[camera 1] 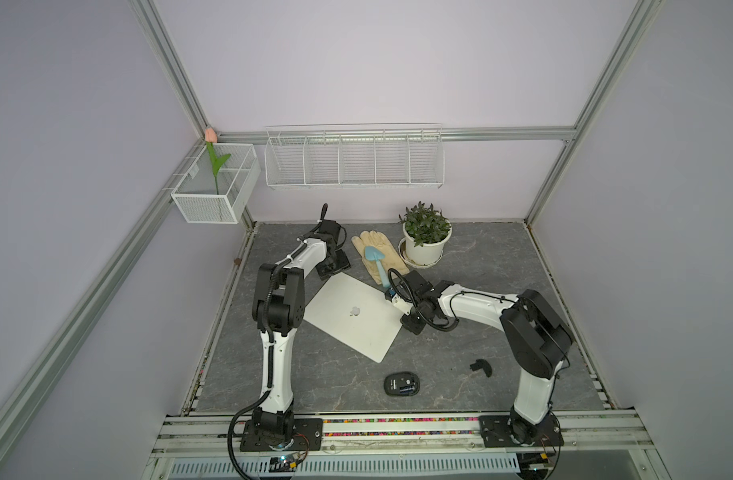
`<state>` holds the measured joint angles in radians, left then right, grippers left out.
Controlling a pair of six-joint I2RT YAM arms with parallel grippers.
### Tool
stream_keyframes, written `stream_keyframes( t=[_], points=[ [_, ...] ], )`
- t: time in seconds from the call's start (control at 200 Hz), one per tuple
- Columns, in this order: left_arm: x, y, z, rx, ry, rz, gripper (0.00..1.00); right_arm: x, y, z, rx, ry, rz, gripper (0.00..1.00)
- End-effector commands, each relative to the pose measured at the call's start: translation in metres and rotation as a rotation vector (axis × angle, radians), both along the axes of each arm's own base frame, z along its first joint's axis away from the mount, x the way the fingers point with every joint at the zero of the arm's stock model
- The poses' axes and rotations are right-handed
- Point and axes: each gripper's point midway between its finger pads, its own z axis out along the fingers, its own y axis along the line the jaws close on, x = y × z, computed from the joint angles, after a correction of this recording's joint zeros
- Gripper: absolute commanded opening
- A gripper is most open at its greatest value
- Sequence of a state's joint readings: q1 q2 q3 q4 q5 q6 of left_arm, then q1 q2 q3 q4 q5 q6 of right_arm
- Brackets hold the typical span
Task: Insert the wireless mouse receiver into the laptop
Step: Take out the USB plug from the USB port.
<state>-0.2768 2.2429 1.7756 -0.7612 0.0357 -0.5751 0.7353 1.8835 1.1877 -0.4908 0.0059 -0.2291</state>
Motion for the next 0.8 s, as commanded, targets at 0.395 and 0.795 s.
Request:
stream_keyframes(
  t=[0.395,0.795],
  points=[
    [-0.015,-0.005,-0.005,-0.052,0.037,0.007,0.68,-0.011,-0.004,-0.015,-0.070,0.047,0.042,0.27],
    [-0.026,-0.001,-0.001,-0.059,0.012,0.001,0.68,-0.021,-0.011,-0.008,-0.043,0.053,-0.013,0.14]
  ],
)
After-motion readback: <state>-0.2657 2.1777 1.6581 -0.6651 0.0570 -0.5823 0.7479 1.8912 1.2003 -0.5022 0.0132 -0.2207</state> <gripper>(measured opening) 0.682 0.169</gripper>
